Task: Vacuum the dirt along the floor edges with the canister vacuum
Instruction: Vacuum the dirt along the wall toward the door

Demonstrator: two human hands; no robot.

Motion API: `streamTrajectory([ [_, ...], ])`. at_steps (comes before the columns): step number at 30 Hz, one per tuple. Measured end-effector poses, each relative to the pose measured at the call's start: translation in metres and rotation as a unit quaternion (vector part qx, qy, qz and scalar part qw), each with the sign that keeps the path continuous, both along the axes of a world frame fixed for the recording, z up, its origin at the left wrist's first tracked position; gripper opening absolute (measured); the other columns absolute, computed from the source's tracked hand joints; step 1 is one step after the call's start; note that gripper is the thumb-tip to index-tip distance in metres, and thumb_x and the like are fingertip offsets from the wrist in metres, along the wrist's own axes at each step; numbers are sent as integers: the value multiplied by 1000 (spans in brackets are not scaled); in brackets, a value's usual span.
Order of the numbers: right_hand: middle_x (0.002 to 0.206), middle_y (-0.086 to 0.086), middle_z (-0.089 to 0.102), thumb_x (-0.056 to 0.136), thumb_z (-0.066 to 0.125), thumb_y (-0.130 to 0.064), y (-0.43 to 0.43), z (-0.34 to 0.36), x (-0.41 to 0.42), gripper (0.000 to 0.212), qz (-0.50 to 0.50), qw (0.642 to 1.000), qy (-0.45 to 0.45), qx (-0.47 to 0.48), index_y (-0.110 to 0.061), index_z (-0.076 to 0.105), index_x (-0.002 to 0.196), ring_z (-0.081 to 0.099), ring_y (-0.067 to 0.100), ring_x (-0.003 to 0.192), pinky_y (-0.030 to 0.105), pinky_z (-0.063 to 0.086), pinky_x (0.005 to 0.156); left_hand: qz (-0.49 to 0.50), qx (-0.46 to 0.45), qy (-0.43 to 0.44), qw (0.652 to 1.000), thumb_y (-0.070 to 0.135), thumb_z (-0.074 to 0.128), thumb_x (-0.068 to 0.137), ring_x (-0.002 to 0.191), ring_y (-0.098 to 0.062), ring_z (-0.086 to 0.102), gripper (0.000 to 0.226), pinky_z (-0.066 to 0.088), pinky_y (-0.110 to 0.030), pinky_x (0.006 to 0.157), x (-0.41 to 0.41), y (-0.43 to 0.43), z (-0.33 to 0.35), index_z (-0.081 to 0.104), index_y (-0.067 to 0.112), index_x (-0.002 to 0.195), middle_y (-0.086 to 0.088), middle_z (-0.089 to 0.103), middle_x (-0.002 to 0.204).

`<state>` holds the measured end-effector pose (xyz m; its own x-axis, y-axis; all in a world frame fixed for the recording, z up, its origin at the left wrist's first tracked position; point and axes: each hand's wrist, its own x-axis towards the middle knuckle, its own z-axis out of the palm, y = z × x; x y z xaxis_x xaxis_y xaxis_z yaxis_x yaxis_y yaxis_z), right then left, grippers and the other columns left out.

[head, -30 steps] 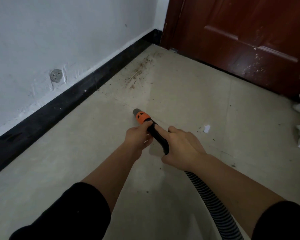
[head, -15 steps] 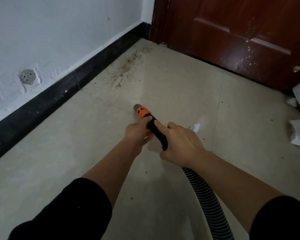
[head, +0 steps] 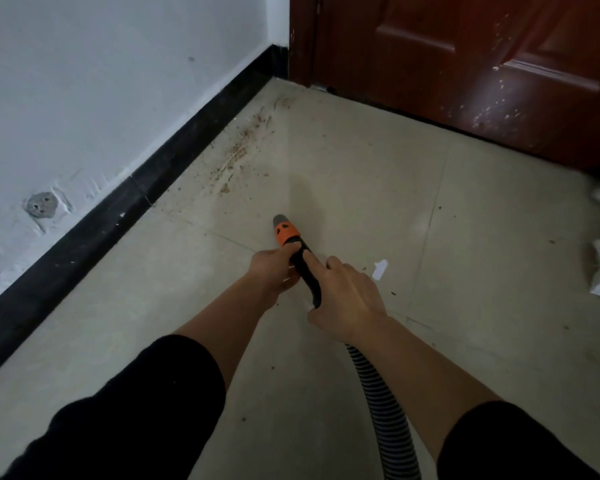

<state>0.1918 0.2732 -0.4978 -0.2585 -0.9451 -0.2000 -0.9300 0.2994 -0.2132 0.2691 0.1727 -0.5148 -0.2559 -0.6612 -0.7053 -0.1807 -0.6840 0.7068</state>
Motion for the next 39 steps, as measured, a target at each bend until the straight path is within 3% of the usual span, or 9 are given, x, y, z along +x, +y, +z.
streamTrajectory([
  [7,114,6,48,80,65,-23,2,12,-15,91,7,1000,-6,10,-26,10,153,50,24,101,30,35,72,-27,16,-20,999,18,62,95,80,-20,62,34,50,-24,61,-15,-4,7,58,-7,119,-18,65,109],
  [11,109,5,47,78,66,-24,-11,11,-12,93,53,998,-11,11,-26,11,154,50,24,96,30,33,68,0,7,-24,1000,17,64,94,84,-25,65,26,53,-24,60,2,-18,-4,60,-6,106,-22,66,109],
  [19,96,0,38,76,68,-25,-41,9,0,96,61,998,-13,21,-27,11,154,39,18,82,29,30,65,34,-19,-26,999,19,68,90,70,-25,64,25,56,-32,70,14,-43,-14,57,1,77,-16,63,79],
  [23,95,-1,38,75,71,-26,-57,11,-3,100,58,998,-13,31,-29,11,154,42,18,82,29,33,65,44,-21,-29,998,19,69,89,65,-25,62,28,54,-32,64,9,-56,-12,57,3,70,-16,62,73],
  [28,94,-2,38,74,70,-23,-80,4,-14,100,46,999,-16,21,-29,9,154,42,17,80,27,32,64,56,-15,6,998,16,70,88,90,-37,70,22,58,-45,85,-2,-79,-18,62,1,76,-25,69,92],
  [36,85,-3,37,70,73,-18,-125,4,-35,102,44,999,-15,14,-31,16,153,46,20,75,29,38,61,63,-6,39,997,18,71,88,76,-28,67,24,59,-38,80,-24,-122,-23,61,0,77,-17,66,80],
  [39,81,-7,34,68,75,-17,-137,7,-44,104,38,999,-7,18,-33,17,153,42,16,68,24,31,54,66,6,59,996,17,71,89,78,-29,68,22,59,-38,81,-32,-134,-23,61,-1,79,-18,67,85],
])
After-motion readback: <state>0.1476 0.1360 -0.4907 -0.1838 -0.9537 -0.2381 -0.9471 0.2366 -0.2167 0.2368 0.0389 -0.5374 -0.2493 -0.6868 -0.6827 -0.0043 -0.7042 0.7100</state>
